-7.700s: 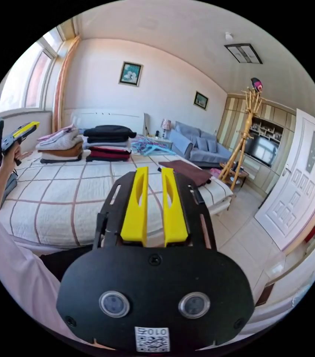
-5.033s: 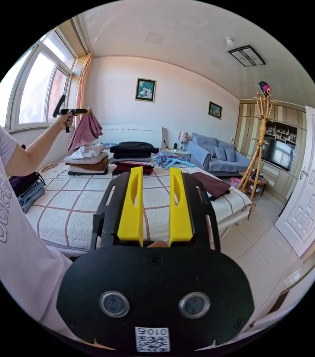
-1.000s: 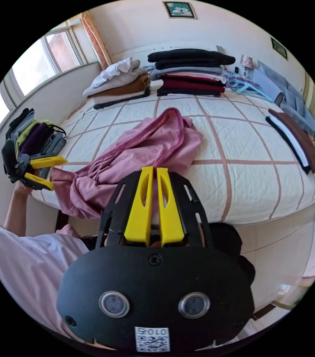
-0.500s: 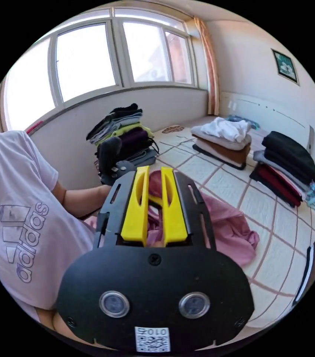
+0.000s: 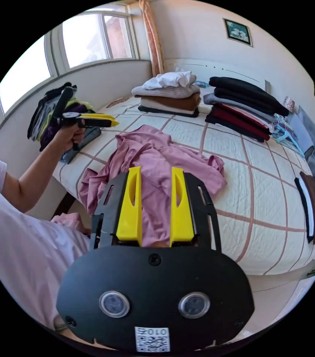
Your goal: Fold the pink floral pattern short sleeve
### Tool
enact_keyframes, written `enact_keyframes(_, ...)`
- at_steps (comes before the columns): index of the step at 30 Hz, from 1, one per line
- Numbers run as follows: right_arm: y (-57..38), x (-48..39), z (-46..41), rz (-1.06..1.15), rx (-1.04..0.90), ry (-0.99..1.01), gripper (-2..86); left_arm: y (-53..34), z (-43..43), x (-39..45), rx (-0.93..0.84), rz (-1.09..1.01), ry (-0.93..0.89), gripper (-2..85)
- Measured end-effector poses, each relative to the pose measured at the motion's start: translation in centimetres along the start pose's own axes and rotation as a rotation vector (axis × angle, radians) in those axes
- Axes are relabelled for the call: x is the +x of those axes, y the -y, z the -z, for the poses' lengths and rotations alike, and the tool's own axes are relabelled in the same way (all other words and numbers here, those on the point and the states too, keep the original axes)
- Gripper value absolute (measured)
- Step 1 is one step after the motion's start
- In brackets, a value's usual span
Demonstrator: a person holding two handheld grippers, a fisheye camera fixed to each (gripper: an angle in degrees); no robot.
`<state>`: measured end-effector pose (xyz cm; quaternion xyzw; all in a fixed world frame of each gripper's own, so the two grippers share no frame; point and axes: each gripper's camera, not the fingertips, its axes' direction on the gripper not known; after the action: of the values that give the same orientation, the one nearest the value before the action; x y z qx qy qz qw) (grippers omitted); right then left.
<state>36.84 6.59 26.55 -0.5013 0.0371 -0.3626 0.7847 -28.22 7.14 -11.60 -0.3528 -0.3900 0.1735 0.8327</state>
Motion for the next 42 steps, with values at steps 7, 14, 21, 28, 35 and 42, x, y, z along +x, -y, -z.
enact_keyframes(7, 1.3, -3.3, -2.9, 0.088, -0.093, 0.151, 11.7, -8.6, 3.9, 12.4, -0.001, -0.438, -0.145, 15.3)
enact_keyframes(14, 1.7, -2.7, -7.0, 0.043, -0.234, 0.158, 9.7, -10.7, -2.7, 17.5, -0.127, -0.454, -0.015, 10.5)
enact_keyframes(21, -1.3, 1.9, -2.1, -0.014, -0.200, 0.270, 3.8, -5.4, -1.8, 13.4, -0.044, -0.399, -0.164, 2.6)
enact_keyframes(28, -5.6, 11.5, 14.3, -0.174, 0.317, 0.423, 4.1, 4.8, 4.8, 4.9, 0.243, -0.138, 0.114, 4.2)
enact_keyframes(35, -10.4, 12.8, 19.6, -0.182, 0.484, 0.460, 5.0, 4.1, -0.2, 2.9, 0.032, -0.039, 0.140, 11.1)
enact_keyframes(42, -9.9, 11.8, 15.9, -0.138, 0.427, 0.522, 5.0, -5.4, 4.4, 17.3, 0.108, -0.500, -0.057, 13.4)
